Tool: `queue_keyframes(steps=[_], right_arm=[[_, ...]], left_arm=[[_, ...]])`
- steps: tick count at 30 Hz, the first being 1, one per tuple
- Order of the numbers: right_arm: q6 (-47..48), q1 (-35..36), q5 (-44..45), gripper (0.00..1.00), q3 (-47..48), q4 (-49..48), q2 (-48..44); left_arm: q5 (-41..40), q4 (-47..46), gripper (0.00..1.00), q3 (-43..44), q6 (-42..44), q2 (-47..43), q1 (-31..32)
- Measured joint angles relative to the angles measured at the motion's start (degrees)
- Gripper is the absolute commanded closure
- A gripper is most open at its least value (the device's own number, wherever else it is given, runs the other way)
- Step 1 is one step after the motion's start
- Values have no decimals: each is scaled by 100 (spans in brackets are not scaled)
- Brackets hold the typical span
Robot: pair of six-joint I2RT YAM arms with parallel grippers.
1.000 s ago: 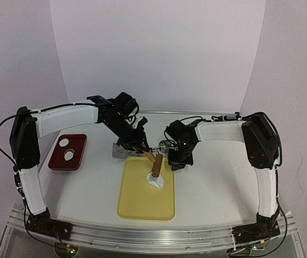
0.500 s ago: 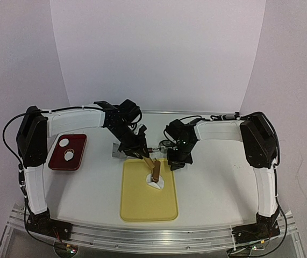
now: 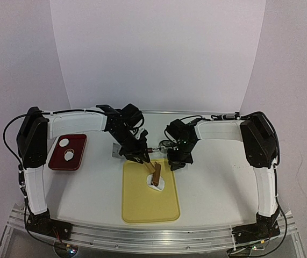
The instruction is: Roll out the dumpling wrappers from the dough
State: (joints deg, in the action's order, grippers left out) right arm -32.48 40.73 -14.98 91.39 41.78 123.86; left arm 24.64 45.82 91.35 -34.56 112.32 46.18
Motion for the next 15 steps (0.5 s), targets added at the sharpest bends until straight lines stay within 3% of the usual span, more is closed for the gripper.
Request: queue_keyframes(steps=[15], right_arm=[[19,-32,-86,100,35,36,29]], left_arm=[[-389,-196,100,-373,166,-266,217]])
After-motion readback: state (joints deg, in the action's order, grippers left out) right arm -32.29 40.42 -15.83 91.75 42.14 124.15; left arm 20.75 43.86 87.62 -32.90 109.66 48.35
